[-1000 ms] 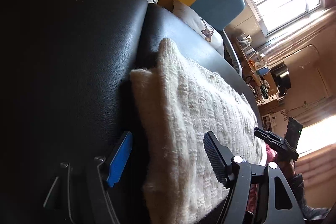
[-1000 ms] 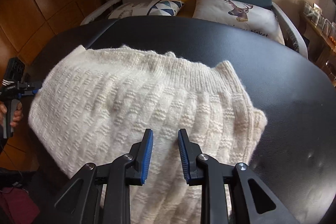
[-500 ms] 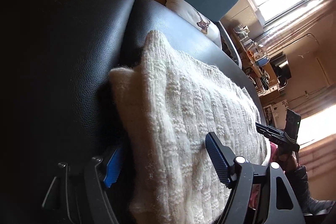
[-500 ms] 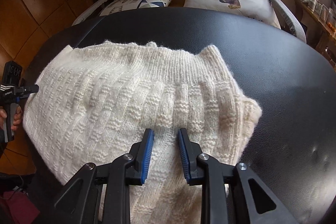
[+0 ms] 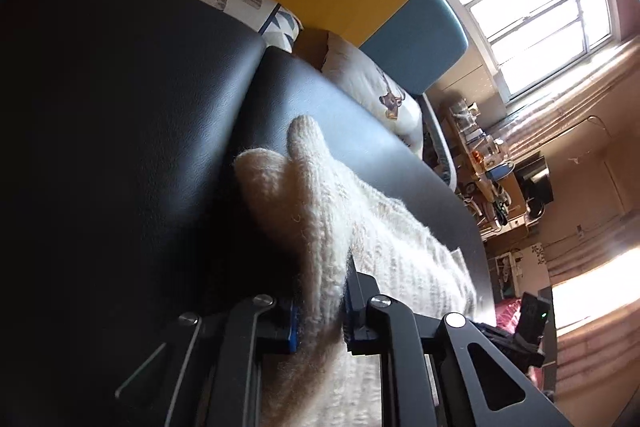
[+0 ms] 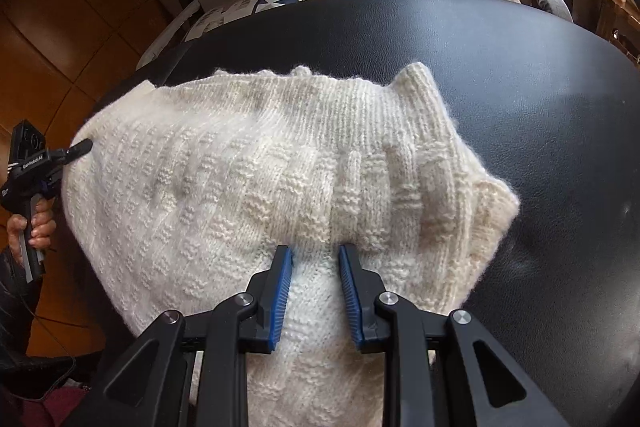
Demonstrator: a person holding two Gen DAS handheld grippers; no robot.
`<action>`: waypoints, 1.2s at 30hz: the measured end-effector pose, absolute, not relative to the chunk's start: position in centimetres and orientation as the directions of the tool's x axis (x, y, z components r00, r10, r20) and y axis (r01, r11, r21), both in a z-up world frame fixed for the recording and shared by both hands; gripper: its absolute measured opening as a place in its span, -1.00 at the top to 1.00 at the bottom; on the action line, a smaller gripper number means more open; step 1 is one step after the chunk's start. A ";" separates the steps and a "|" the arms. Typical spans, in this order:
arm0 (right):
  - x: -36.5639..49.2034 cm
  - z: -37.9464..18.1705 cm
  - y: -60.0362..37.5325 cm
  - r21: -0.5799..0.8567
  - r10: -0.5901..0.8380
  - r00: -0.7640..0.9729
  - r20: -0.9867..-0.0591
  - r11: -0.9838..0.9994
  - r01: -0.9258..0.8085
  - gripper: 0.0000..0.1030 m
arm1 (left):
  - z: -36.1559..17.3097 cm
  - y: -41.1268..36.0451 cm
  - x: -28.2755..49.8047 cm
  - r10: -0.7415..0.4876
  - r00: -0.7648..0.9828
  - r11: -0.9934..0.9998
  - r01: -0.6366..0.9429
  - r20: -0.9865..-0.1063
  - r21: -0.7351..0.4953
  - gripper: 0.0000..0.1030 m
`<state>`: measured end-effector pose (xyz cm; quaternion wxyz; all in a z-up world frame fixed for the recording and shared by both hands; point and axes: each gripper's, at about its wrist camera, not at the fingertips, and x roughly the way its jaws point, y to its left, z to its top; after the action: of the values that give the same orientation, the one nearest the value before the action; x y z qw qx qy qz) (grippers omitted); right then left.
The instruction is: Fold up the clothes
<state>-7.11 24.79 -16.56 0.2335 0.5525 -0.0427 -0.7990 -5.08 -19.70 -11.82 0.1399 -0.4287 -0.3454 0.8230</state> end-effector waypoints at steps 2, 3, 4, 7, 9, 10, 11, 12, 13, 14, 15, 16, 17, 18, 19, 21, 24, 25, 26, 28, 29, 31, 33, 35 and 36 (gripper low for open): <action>-6.8 -16.5 24.5 0.320 -0.419 -0.282 -0.863 -0.885 0.338 0.51 | -10.0 -19.0 -5.4 0.552 -0.604 -0.700 0.039 -0.575 -0.713 0.70; -6.7 -16.5 24.4 0.317 -0.419 -0.283 -0.863 -0.884 0.344 0.51 | -9.1 -18.6 -5.4 0.566 -0.608 -0.686 0.027 -0.556 -0.727 0.70; -6.6 -16.4 24.3 0.314 -0.419 -0.283 -0.863 -0.883 0.349 0.51 | -8.3 -18.2 -5.4 0.581 -0.612 -0.671 0.014 -0.536 -0.742 0.71; -6.5 -16.3 24.4 0.320 -0.429 -0.278 -0.859 -0.876 0.361 0.52 | -5.9 -17.1 -5.2 0.615 -0.631 -0.623 -0.021 -0.473 -0.782 0.71; -6.6 -16.3 24.9 0.333 -0.443 -0.270 -0.855 -0.868 0.368 0.52 | -4.6 -16.2 -5.3 0.628 -0.645 -0.594 -0.034 -0.436 -0.804 0.71; -6.7 -16.3 25.1 0.338 -0.449 -0.267 -0.853 -0.864 0.372 0.52 | -4.0 -15.6 -5.3 0.636 -0.647 -0.581 -0.044 -0.420 -0.812 0.71; -6.7 -16.4 25.2 0.343 -0.454 -0.264 -0.851 -0.861 0.375 0.51 | -3.5 -15.1 -5.3 0.644 -0.649 -0.569 -0.054 -0.404 -0.821 0.71; -6.7 -16.4 25.2 0.347 -0.458 -0.264 -0.849 -0.860 0.374 0.51 | -3.0 -14.4 -5.3 0.650 -0.648 -0.564 -0.063 -0.396 -0.823 0.71; -6.7 -16.5 25.2 0.351 -0.461 -0.265 -0.847 -0.859 0.373 0.51 | -2.6 -13.6 -5.2 0.655 -0.647 -0.561 -0.071 -0.390 -0.825 0.71; -6.7 -16.5 25.2 0.354 -0.463 -0.268 -0.845 -0.859 0.371 0.51 | -2.1 -12.7 -5.4 0.665 -0.641 -0.552 -0.076 -0.383 -0.830 0.71; -6.7 -16.6 25.3 0.357 -0.466 -0.270 -0.842 -0.858 0.369 0.51 | -1.7 -11.8 -5.5 0.670 -0.638 -0.548 -0.080 -0.379 -0.833 0.71; -6.7 -16.6 25.3 0.362 -0.470 -0.273 -0.839 -0.858 0.365 0.51 | -1.4 -10.9 -5.6 0.675 -0.635 -0.544 -0.084 -0.375 -0.835 0.71; -6.7 -16.7 25.4 0.371 -0.476 -0.276 -0.835 -0.857 0.358 0.51 | -1.1 -9.9 -5.8 0.679 -0.631 -0.543 -0.088 -0.376 -0.835 0.71; -6.7 -16.8 25.6 0.381 -0.484 -0.280 -0.829 -0.855 0.351 0.51 | -1.0 -8.9 -5.9 0.688 -0.622 -0.535 -0.087 -0.374 -0.840 0.71; -6.7 -16.9 25.8 0.391 -0.491 -0.283 -0.824 -0.853 0.345 0.51 | -0.8 -7.9 -6.1 0.698 -0.612 -0.526 -0.086 -0.372 -0.846 0.71; -6.6 -17.0 26.2 0.409 -0.506 -0.290 -0.812 -0.849 0.333 0.51 | -0.5 -5.6 -6.5 0.708 -0.600 -0.520 -0.084 -0.373 -0.850 0.71; -6.5 -17.0 26.5 0.427 -0.521 -0.300 -0.799 -0.843 0.326 0.51 | -0.5 -2.3 -6.7 0.724 -0.569 -0.527 -0.093 -0.389 -0.845 0.71; -6.4 -17.0 26.7 0.435 -0.527 -0.302 -0.795 -0.841 0.322 0.51 | -0.6 -1.2 -6.8 0.732 -0.555 -0.530 -0.098 -0.395 -0.842 0.70; -6.3 -17.0 26.8 0.442 -0.532 -0.305 -0.790 -0.838 0.318 0.51 | -0.8 -0.1 -6.8 0.736 -0.541 -0.537 -0.101 -0.406 -0.838 0.70; -6.2 -17.1 27.1 0.456 -0.543 -0.309 -0.780 -0.833 0.314 0.51 | -1.4 2.0 -7.0 0.750 -0.503 -0.546 -0.104 -0.429 -0.832 0.70; -6.2 -17.2 27.2 0.465 -0.550 -0.311 -0.775 -0.830 0.308 0.51 | -2.0 2.9 -7.0 0.754 -0.486 -0.548 -0.094 -0.442 -0.831 0.70; -6.0 -17.2 27.5 0.485 -0.566 -0.318 -0.761 -0.821 0.302 0.51 | -3.0 4.7 -7.2 0.762 -0.450 -0.558 -0.089 -0.466 -0.825 0.70; -5.9 -17.3 27.8 0.504 -0.582 -0.326 -0.745 -0.811 0.296 0.51 | -4.2 6.2 -7.5 0.754 -0.425 -0.580 -0.070 -0.501 -0.812 0.70; -5.7 -17.5 28.2 0.526 -0.602 -0.341 -0.723 -0.798 0.294 0.52 | -5.3 7.7 -7.8 0.747 -0.398 -0.599 -0.054 -0.533 -0.799 0.70; -5.6 -17.5 28.5 0.537 -0.612 -0.350 -0.709 -0.791 0.293 0.52 | -5.8 8.1 -7.8 0.744 -0.389 -0.603 -0.042 -0.543 -0.797 0.70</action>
<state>-5.62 28.53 -17.46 0.2809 0.4962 -0.1604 -0.8057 -7.82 8.12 -5.85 0.2615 -0.4868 -0.3608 0.7513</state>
